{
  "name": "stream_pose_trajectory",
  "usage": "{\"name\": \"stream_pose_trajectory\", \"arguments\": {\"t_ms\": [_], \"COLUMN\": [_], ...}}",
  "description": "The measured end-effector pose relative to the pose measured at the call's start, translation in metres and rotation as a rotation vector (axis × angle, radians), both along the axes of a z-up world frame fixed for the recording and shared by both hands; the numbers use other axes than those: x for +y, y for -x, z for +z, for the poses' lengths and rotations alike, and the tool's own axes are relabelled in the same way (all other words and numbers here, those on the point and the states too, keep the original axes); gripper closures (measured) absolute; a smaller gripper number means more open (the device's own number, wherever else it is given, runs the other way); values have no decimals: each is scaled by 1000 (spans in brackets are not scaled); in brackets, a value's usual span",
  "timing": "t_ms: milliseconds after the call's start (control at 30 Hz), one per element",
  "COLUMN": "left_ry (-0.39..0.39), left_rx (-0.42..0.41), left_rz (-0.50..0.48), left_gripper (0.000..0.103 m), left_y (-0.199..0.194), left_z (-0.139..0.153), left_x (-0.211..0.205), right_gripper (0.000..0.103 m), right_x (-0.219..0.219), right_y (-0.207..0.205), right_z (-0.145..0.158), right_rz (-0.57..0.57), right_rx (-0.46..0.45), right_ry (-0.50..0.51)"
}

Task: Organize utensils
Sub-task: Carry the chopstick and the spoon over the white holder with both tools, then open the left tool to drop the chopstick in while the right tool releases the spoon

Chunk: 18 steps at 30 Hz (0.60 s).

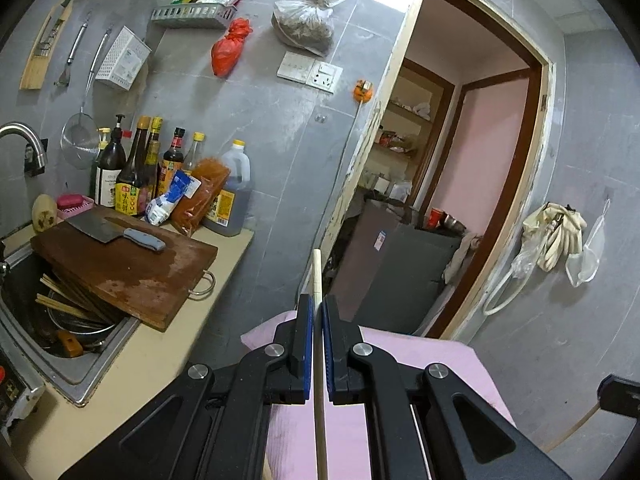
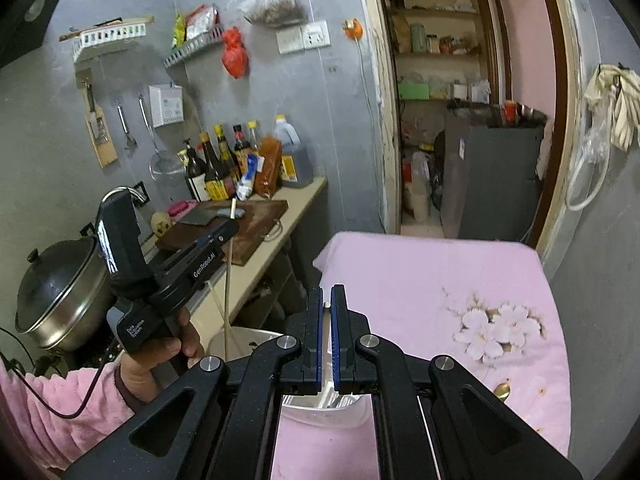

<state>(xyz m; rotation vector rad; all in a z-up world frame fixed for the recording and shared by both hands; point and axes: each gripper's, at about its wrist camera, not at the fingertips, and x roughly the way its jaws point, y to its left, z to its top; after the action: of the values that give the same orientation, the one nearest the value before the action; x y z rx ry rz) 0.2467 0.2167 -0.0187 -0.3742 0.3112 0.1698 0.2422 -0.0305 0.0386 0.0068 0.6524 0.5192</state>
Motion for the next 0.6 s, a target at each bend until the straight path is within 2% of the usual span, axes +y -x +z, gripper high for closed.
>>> {"name": "stream_pose_trajectory", "arguments": {"t_ms": [333,600], "left_ry": [-59,-75], "left_rx": [1,40], "left_rz": [12,-32], "left_gripper": [98,98], "left_y": [3,15], "left_z": [-8,-12], "left_x": [-10,-16], "right_gripper": [100,99], "right_x": [7,6], "right_y": [-9,-9], "right_z": [-27,-37], "right_rz": [3,12], "right_rx": [58,86], "right_ry": [-1,-19]}}
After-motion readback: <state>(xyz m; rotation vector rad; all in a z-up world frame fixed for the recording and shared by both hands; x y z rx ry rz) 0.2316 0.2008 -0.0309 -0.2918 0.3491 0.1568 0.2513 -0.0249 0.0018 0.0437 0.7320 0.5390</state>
